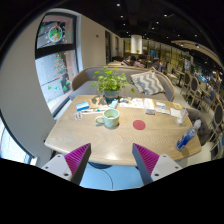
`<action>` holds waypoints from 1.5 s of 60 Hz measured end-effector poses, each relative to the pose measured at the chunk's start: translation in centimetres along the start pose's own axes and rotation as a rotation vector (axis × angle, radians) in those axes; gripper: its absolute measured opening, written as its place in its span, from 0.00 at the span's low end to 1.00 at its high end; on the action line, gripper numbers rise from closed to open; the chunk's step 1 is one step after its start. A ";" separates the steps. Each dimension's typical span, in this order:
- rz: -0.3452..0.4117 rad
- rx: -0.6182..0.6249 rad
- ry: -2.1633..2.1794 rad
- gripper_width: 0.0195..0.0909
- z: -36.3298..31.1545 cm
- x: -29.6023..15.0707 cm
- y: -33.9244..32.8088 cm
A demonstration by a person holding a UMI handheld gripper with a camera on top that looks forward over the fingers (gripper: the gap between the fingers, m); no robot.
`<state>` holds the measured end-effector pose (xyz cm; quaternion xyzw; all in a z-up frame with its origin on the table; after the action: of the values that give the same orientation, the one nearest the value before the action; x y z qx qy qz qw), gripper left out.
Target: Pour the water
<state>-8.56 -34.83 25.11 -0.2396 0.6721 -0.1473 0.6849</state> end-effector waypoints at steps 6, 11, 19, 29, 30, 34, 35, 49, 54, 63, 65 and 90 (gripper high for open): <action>0.007 0.024 0.007 0.92 3.8 1.0 0.0; 0.009 0.043 0.021 0.91 8.1 2.5 0.5; 0.003 0.084 0.044 0.91 16.7 6.1 0.6; 0.008 0.162 0.038 0.91 28.2 10.4 1.8; 0.009 0.165 0.039 0.91 29.2 10.7 2.0; 0.056 0.160 0.046 0.92 33.1 11.0 3.4; 0.066 0.160 0.046 0.92 34.0 11.1 3.8; 0.110 0.194 0.083 0.92 42.8 10.6 11.3; 0.129 0.193 0.097 0.90 43.8 9.8 13.7; 0.156 0.206 0.104 0.64 44.6 8.9 16.8; 0.167 0.211 0.104 0.52 45.1 8.4 17.6; 0.142 0.307 0.007 0.21 44.2 7.6 18.1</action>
<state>33.52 -17.81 8.29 -0.0834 0.6593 -0.2004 0.7199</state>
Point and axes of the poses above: the point between the fingertips, and its own axes, seen from behind it with the camera up: z to the right, x down, y forward, the way the camera looks, the point moved 3 cm from there along -y, backward, against the way the camera looks, and after that the axes turned 8 degrees about z, right-handed, at the moved point
